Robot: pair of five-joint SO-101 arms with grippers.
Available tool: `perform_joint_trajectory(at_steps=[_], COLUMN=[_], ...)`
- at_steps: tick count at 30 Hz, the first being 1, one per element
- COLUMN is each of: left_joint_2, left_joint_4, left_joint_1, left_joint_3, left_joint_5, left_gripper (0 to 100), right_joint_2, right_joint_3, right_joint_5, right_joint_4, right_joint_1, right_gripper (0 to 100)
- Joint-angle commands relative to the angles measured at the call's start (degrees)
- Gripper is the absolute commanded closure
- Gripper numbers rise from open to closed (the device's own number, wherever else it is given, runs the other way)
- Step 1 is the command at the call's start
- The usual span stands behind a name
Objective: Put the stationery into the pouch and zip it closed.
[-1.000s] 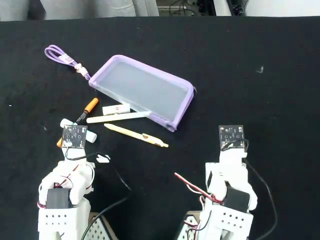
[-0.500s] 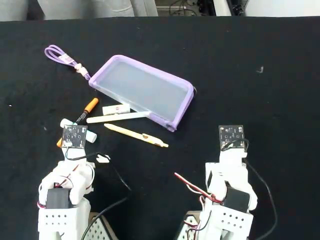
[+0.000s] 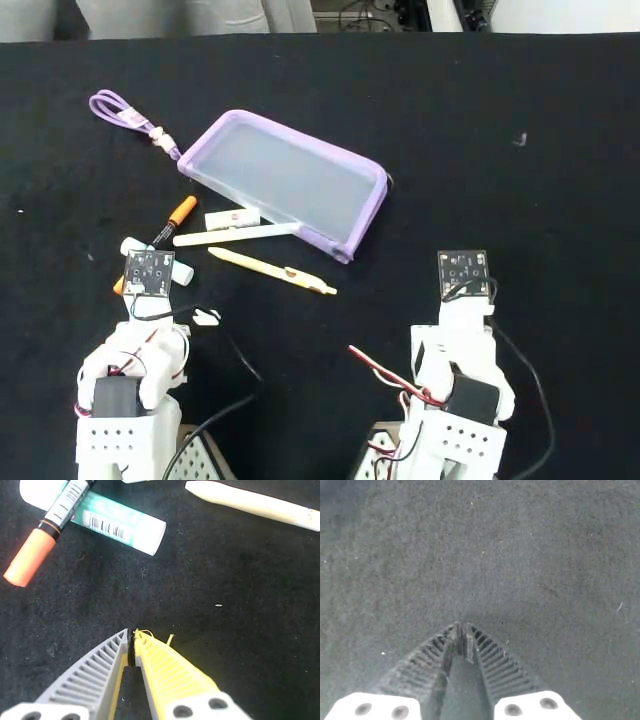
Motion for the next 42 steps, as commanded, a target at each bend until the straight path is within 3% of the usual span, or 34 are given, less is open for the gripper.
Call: perform_joint_trajectory(at_steps=[1,23,29,35,39,42], left_joint_2=[-0.35,-0.35,-0.35,-0.26,-0.35,-0.35], left_joint_4=[0.18,0.18,0.18,0.18,0.09,0.26], left_joint_1=[-0.4,0.04,4.18,4.53,4.97,4.44], left_joint_3=[1.01,1.01,1.01,1.01,0.84,-0.66], left_joint_5=[0.0,-0.09,-0.09,-0.09,-0.7,-5.71], left_gripper=[97,97,97,97,97,97], right_joint_2=[-4.79,-4.7,-4.7,-4.7,-4.7,-4.7], right_joint_3=[-0.04,-0.04,-0.04,-0.04,-0.04,-0.04], right_joint_5=[-0.35,0.09,0.18,5.71,5.63,5.63], right_joint_4=[0.26,-1.49,-1.76,-1.32,-1.23,-1.23], right_joint_1=[0.79,0.88,0.88,1.14,1.23,1.23], right_gripper=[98.5,98.4,98.4,98.4,98.4,98.4])
